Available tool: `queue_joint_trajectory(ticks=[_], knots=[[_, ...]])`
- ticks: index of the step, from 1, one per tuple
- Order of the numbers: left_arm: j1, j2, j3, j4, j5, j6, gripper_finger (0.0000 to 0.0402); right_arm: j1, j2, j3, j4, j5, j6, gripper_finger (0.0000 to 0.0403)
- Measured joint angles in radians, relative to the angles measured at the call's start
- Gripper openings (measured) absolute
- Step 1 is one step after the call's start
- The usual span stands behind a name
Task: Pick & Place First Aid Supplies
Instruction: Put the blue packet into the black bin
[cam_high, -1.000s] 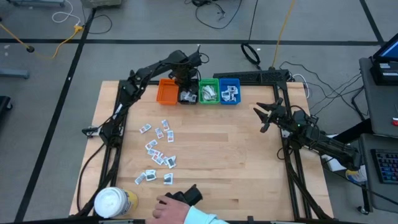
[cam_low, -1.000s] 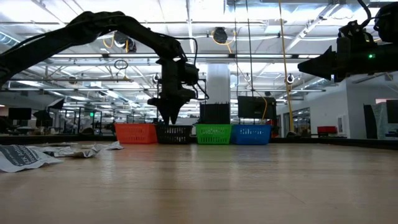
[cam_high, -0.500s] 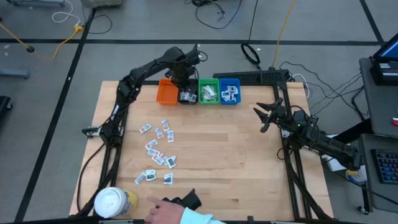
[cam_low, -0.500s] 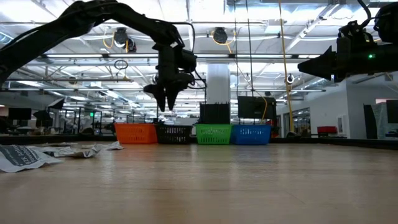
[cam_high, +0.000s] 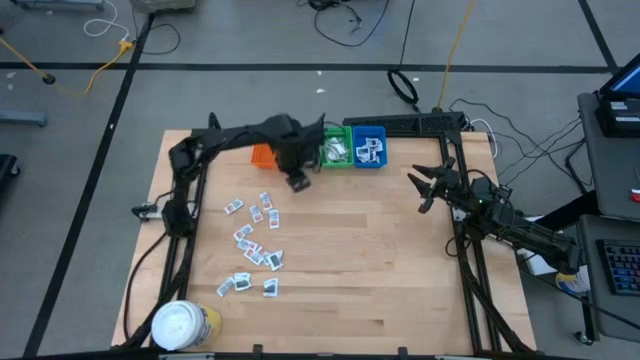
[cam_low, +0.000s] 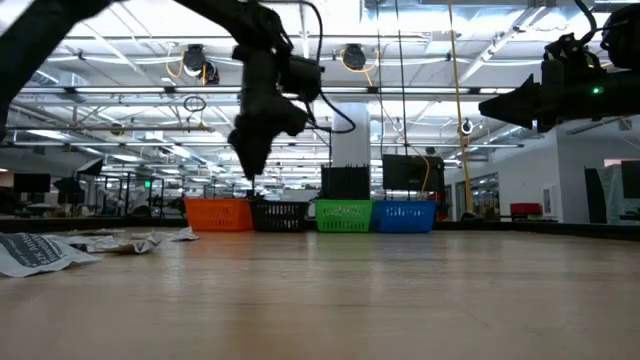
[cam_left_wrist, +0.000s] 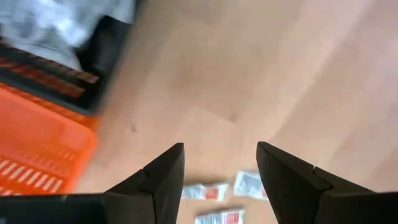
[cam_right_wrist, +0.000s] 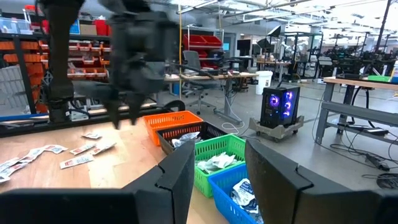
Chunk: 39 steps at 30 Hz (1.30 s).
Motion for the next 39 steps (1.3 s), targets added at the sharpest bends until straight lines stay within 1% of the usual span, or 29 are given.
queue_joint_trajectory(ticks=[5, 9, 12, 17, 24, 29, 39], knots=[[-0.118, -0.129, -0.173, 0.049, 0.008, 0.091, 0.0207, 0.0, 0.0, 0.0, 0.0, 0.0, 0.0, 0.0139], [-0.219, -0.22, -0.28, 0.084, 0.01, 0.153, 0.0208, 0.0, 0.0, 0.0, 0.0, 0.0, 0.0, 0.0139], [-0.291, -0.271, -0.345, 0.097, 0.006, 0.183, 0.0208, 0.0, 0.0, 0.0, 0.0, 0.0, 0.0, 0.0139], [-0.401, -0.334, -0.427, 0.136, 0.005, 0.179, 0.0208, 0.0, 0.0, 0.0, 0.0, 0.0, 0.0, 0.0139], [-0.508, -0.348, -0.445, 0.151, -0.021, 0.138, 0.0208, 0.0, 0.0, 0.0, 0.0, 0.0, 0.0, 0.0139], [-0.576, -0.345, -0.496, 0.26, -0.022, 0.092, 0.0207, 0.0, 0.0, 0.0, 0.0, 0.0, 0.0, 0.0139], [-0.665, -0.238, -0.54, 0.391, -0.032, 0.025, 0.0207, 0.0, 0.0, 0.0, 0.0, 0.0, 0.0, 0.0139]])
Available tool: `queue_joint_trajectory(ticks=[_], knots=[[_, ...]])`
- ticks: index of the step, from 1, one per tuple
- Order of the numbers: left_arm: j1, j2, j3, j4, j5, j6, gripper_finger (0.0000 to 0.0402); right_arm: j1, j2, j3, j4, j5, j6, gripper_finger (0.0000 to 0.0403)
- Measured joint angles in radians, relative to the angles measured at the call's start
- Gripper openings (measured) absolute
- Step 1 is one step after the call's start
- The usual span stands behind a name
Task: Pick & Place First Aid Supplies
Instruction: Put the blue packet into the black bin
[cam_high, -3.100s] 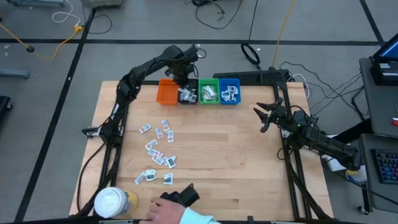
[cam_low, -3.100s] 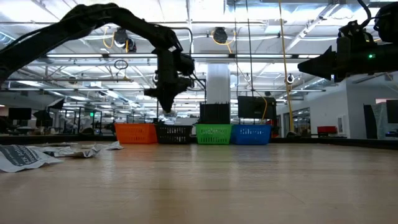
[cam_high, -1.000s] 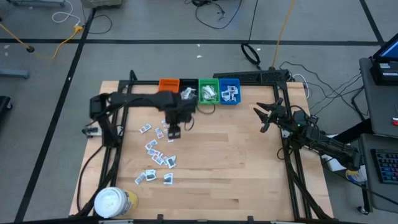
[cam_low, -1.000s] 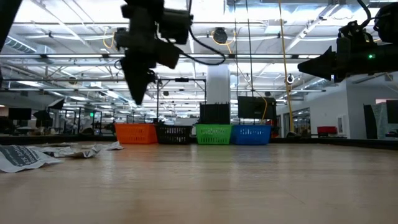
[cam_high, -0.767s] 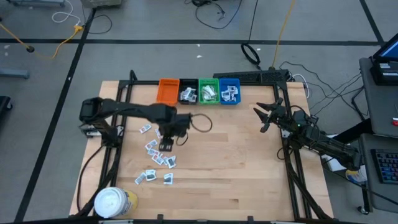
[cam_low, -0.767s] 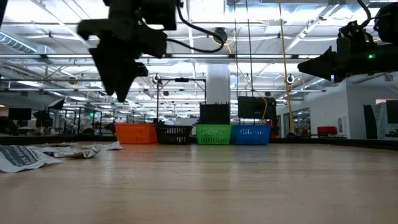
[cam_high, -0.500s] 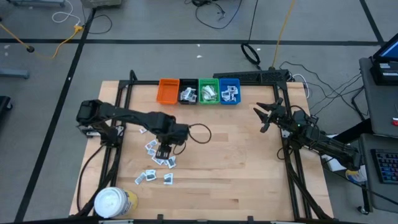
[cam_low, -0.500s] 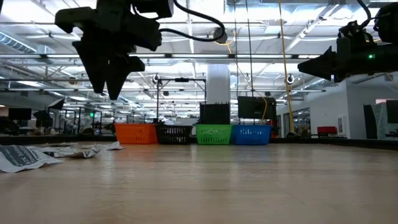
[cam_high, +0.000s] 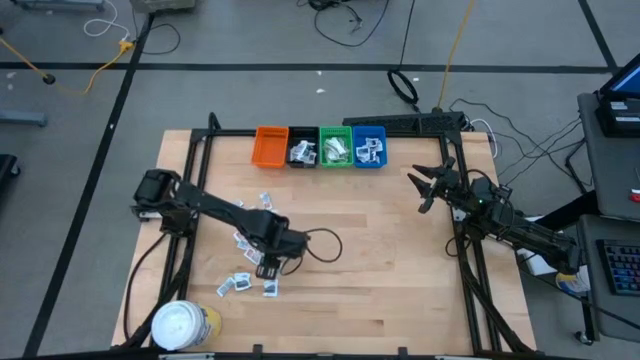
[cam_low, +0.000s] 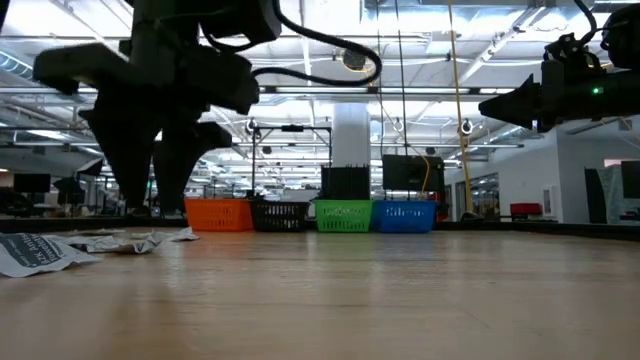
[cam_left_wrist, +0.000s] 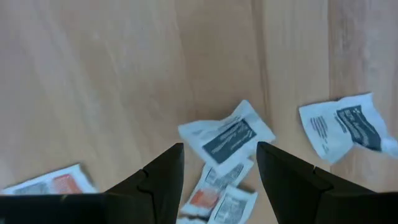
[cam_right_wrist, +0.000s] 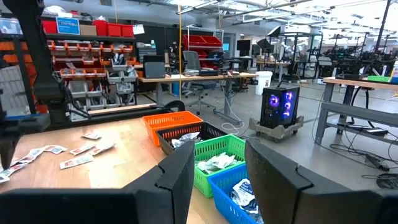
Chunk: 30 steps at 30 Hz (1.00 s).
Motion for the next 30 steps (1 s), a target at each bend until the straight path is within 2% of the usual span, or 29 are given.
queue_joint_trajectory(ticks=[7, 13, 17, 25, 30], knots=[[-0.03, 0.062, -0.021, 0.06, -0.069, 0.001, 0.0207, 0.0, 0.0, 0.0, 0.0, 0.0, 0.0, 0.0139], [-0.052, 0.09, -0.032, 0.123, -0.068, 0.075, 0.0202, 0.0, 0.0, 0.0, 0.0, 0.0, 0.0, 0.0139], [-0.057, 0.086, -0.051, 0.163, -0.063, 0.098, 0.0158, 0.0, 0.0, 0.0, 0.0, 0.0, 0.0, 0.0139], [-0.049, 0.083, -0.068, 0.176, 0.007, 0.091, 0.0019, 0.0, 0.0, 0.0, 0.0, 0.0, 0.0, 0.0139], [-0.021, 0.037, -0.073, 0.16, 0.071, 0.069, 0.002, 0.0, 0.0, 0.0, 0.0, 0.0, 0.0, 0.0139]])
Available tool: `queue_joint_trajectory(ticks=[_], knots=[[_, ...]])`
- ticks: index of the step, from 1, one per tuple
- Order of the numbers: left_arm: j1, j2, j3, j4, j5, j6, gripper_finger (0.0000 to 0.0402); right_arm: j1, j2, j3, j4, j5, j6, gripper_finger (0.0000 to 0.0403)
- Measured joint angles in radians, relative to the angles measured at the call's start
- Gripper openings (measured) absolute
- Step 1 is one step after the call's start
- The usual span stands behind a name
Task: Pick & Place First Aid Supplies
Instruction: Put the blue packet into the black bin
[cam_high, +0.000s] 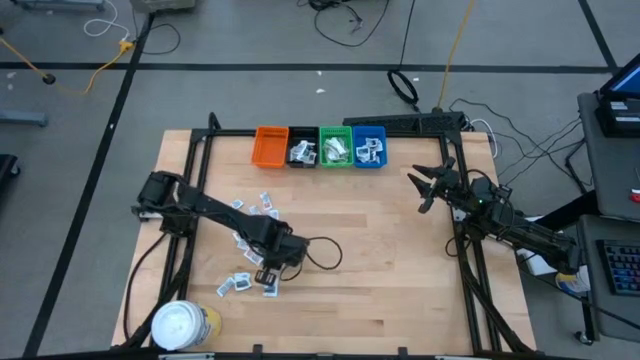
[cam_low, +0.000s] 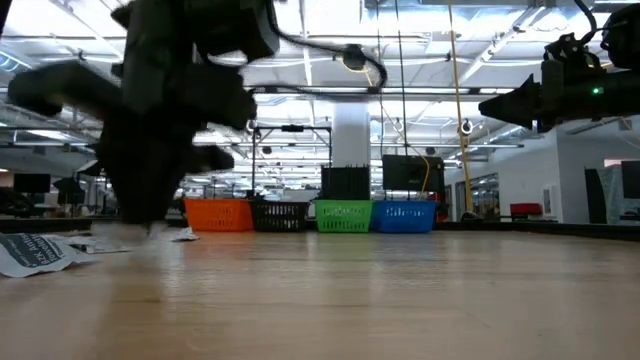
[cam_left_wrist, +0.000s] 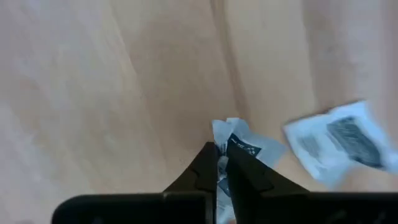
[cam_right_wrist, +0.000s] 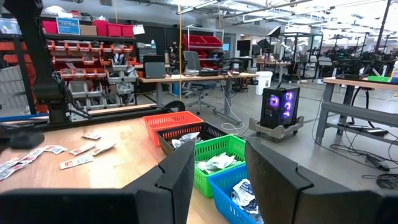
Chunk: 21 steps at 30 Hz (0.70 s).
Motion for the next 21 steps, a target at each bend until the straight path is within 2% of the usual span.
queue_joint_trajectory(ticks=[5, 10, 21], knots=[[0.06, -0.093, 0.02, -0.074, -0.005, -0.089, 0.0009, 0.0, 0.0, 0.0, 0.0, 0.0, 0.0, 0.0139], [0.119, -0.172, 0.034, -0.168, -0.004, -0.188, 0.0017, 0.0, 0.0, 0.0, 0.0, 0.0, 0.0, 0.0139], [0.264, -0.29, 0.04, -0.321, -0.006, -0.442, 0.0013, 0.0, 0.0, 0.0, 0.0, 0.0, 0.0, 0.0139]])
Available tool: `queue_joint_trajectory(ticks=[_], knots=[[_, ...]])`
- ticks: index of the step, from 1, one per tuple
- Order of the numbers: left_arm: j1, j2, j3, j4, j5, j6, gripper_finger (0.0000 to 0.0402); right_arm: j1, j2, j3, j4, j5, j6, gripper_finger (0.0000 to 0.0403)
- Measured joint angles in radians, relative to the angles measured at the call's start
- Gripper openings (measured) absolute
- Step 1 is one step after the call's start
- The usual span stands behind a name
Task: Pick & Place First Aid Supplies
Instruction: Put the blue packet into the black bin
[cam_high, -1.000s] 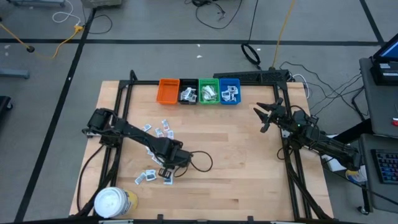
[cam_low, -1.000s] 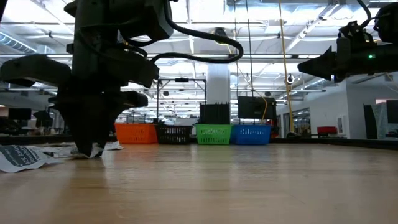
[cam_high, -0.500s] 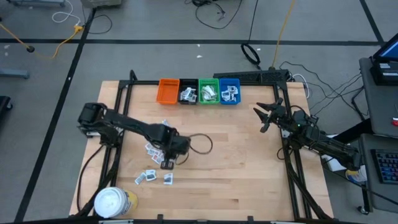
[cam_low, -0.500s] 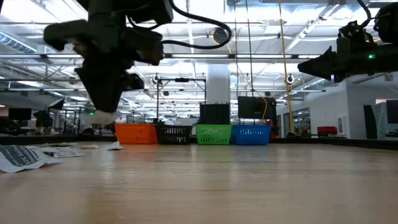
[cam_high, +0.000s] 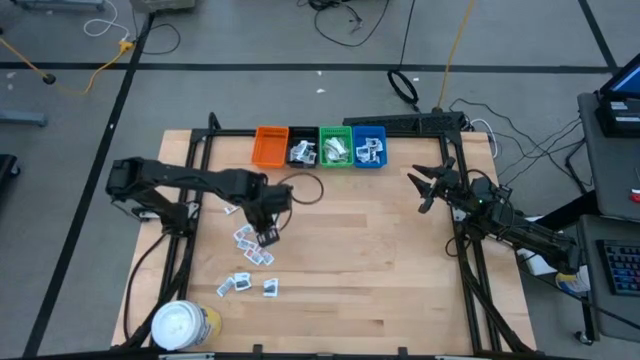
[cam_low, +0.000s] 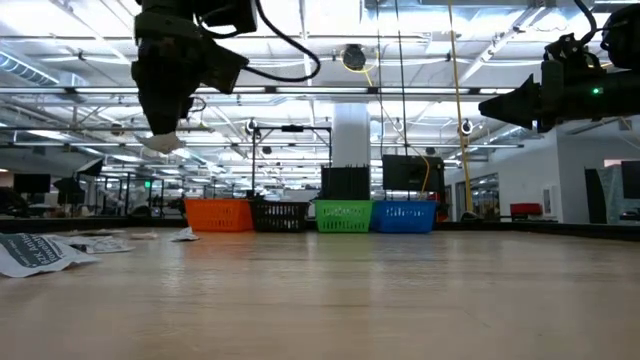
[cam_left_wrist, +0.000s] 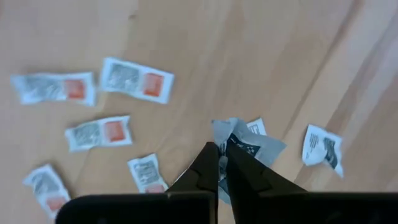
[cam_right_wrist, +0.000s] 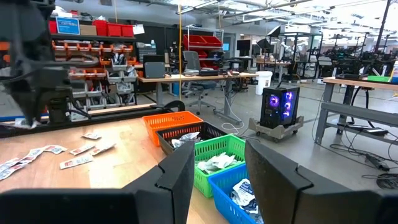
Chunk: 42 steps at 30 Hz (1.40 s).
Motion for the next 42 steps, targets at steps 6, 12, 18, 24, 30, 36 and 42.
queue_joint_trajectory(ticks=[6, 12, 18, 24, 30, 36, 42], knots=[[0.061, -0.053, 0.001, -0.036, 0.0, -0.141, 0.0011, 0.0, 0.0, 0.0, 0.0, 0.0, 0.0, 0.0139], [0.199, -0.007, 0.019, -0.035, 0.03, -0.173, 0.0008, 0.0, 0.0, 0.0, 0.0, 0.0, 0.0, 0.0139], [0.357, 0.133, 0.173, -0.12, 0.033, -0.063, 0.0008, 0.0, 0.0, 0.0, 0.0, 0.0, 0.0, 0.0139], [0.479, 0.305, 0.413, -0.195, 0.032, 0.035, 0.0011, 0.0, 0.0, 0.0, 0.0, 0.0, 0.0, 0.0139], [0.557, 0.454, 0.643, -0.269, 0.028, 0.096, 0.0008, 0.0, 0.0, 0.0, 0.0, 0.0, 0.0, 0.0139], [0.611, 0.559, 0.834, -0.336, 0.018, 0.128, 0.0008, 0.0, 0.0, 0.0, 0.0, 0.0, 0.0, 0.0139], [0.639, 0.617, 0.883, -0.315, -0.061, 0.144, 0.0009, 0.0, 0.0, 0.0, 0.0, 0.0, 0.0, 0.0139]])
